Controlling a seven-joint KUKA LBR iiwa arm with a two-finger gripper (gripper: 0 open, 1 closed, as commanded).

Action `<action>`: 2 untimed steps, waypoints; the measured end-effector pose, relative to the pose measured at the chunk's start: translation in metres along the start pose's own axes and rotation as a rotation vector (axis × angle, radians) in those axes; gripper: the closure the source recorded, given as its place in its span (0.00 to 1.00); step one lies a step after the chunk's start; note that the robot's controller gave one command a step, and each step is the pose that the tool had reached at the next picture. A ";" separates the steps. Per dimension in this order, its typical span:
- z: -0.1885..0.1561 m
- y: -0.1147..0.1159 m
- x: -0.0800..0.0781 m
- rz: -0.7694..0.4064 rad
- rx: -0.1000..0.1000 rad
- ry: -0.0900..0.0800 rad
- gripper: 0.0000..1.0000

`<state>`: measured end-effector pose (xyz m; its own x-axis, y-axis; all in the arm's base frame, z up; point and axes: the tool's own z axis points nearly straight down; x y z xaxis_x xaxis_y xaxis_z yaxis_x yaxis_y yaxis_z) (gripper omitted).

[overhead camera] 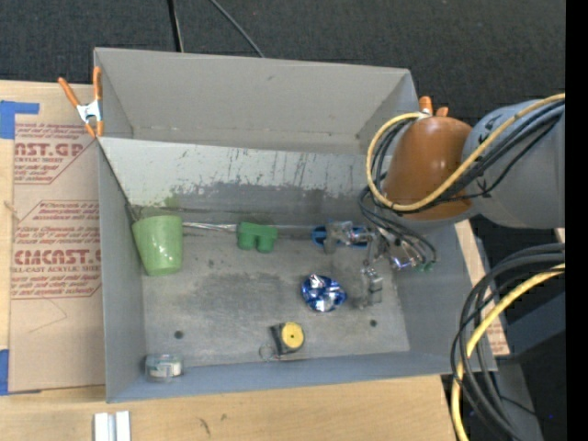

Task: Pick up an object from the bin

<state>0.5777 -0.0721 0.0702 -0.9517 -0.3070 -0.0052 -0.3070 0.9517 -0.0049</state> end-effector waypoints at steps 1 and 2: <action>0.001 0.074 0.009 -0.619 -0.009 0.003 0.00; 0.000 0.042 -0.002 -0.554 -0.005 0.001 0.00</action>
Offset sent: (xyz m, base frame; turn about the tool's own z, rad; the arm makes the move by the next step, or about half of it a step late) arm -0.0309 0.0648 -0.0002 -0.6177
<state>0.5665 -0.0313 0.0697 -0.6480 -0.7616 -0.0026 -0.7616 0.6481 -0.0020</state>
